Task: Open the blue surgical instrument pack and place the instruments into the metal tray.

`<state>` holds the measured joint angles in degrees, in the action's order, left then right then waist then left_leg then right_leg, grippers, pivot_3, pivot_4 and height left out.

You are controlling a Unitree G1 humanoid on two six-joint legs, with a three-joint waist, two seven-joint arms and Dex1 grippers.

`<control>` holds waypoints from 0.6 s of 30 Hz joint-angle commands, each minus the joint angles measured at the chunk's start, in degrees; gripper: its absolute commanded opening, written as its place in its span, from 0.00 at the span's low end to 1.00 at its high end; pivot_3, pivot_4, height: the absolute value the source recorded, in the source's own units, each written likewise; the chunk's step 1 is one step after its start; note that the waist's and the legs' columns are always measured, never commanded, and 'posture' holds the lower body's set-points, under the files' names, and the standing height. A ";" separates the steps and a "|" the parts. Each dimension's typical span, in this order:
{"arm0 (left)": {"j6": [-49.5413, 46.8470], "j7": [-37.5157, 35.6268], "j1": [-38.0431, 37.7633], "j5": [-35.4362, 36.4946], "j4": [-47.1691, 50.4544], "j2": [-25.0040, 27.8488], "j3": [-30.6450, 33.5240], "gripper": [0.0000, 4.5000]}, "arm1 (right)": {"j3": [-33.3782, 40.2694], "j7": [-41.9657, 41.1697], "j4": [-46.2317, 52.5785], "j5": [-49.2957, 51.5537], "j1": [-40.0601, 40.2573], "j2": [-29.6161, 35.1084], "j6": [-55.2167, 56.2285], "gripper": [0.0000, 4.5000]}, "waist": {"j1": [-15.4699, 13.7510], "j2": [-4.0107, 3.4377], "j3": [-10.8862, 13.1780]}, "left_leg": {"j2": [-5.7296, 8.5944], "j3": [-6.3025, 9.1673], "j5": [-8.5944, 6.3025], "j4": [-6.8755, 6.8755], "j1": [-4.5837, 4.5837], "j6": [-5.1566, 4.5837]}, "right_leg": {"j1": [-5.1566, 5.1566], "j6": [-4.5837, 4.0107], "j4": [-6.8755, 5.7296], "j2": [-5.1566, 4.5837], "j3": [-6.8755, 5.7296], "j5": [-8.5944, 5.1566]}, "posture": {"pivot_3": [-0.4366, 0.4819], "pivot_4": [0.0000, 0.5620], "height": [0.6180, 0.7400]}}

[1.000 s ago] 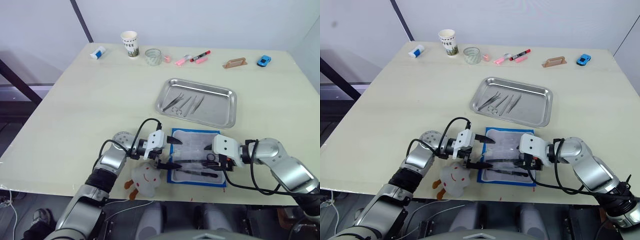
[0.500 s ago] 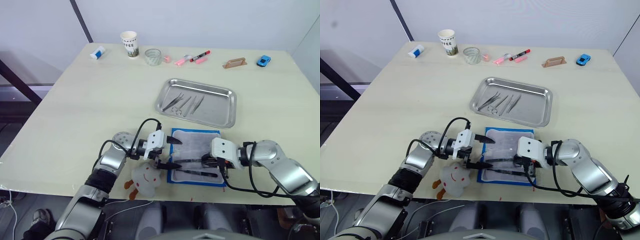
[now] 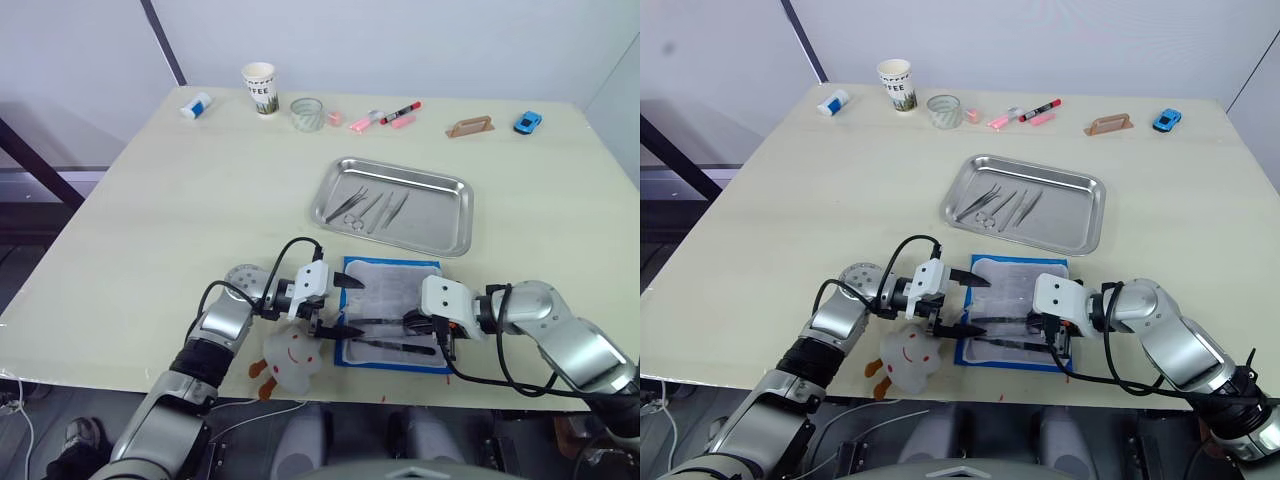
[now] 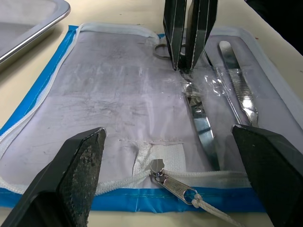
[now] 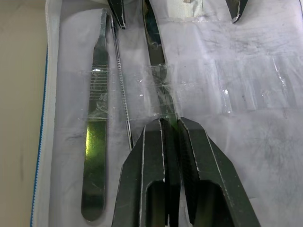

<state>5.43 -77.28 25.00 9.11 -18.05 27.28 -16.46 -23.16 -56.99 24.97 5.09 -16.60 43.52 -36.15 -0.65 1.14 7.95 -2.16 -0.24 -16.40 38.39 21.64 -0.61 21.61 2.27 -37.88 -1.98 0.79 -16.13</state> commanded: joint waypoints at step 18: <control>0.06 0.82 -1.69 -2.08 -0.29 -0.34 -2.25 1.00 | -3.39 -1.19 8.40 1.34 -6.60 3.36 -16.00 0.01 | -0.11 -0.04 0.02 | 0.01 0.06 0.00 0.00 0.07 0.00 | 0.03 0.00 0.03 -0.03 -0.05 0.00 | 0.48 0.27 1.00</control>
<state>5.69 -76.55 24.51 9.11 -17.57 26.90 -16.86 -26.33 -58.02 31.32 6.19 -22.60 46.06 -51.37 -0.76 1.10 7.96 -2.14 -0.17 -16.40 38.39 21.72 -0.61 21.63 2.26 -37.85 -2.01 0.73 -16.13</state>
